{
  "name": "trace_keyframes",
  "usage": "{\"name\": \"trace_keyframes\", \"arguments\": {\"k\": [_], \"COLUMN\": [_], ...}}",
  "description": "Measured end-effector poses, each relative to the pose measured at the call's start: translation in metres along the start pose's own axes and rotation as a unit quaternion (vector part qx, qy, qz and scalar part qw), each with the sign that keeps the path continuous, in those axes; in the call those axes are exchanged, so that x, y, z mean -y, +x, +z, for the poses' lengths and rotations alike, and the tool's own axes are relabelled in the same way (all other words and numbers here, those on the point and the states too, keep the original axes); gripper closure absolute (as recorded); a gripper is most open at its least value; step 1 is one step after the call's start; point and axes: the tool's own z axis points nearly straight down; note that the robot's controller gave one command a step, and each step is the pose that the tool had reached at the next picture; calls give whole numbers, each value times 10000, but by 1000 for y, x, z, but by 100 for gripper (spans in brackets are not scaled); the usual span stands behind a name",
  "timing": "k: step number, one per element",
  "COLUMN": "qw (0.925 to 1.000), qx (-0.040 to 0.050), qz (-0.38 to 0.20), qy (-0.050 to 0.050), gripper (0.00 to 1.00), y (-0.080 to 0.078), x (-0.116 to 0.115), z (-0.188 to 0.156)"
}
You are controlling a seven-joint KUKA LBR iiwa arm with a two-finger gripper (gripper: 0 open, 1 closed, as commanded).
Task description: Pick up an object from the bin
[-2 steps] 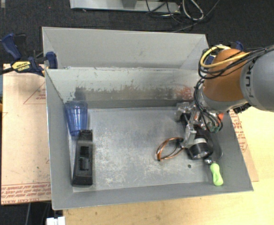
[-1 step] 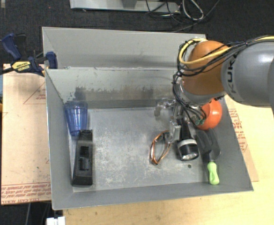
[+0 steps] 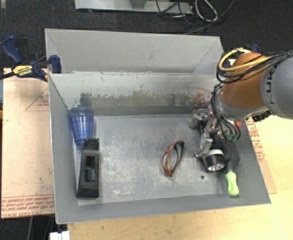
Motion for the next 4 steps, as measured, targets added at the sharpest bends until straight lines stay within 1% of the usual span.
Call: {"name": "trace_keyframes", "arguments": {"k": [1,2,3,4], "qw": [9891,9999,9919,9989], "qx": [35,23,25,19], "qz": [-1464,-130,-1259,-448], "qy": [-127,-3,-167,-103], "gripper": [0,0,0,100], "y": [28,9,28,11], "x": [-12,1,-1,10], "z": [-3,-25,-4,-21]}}
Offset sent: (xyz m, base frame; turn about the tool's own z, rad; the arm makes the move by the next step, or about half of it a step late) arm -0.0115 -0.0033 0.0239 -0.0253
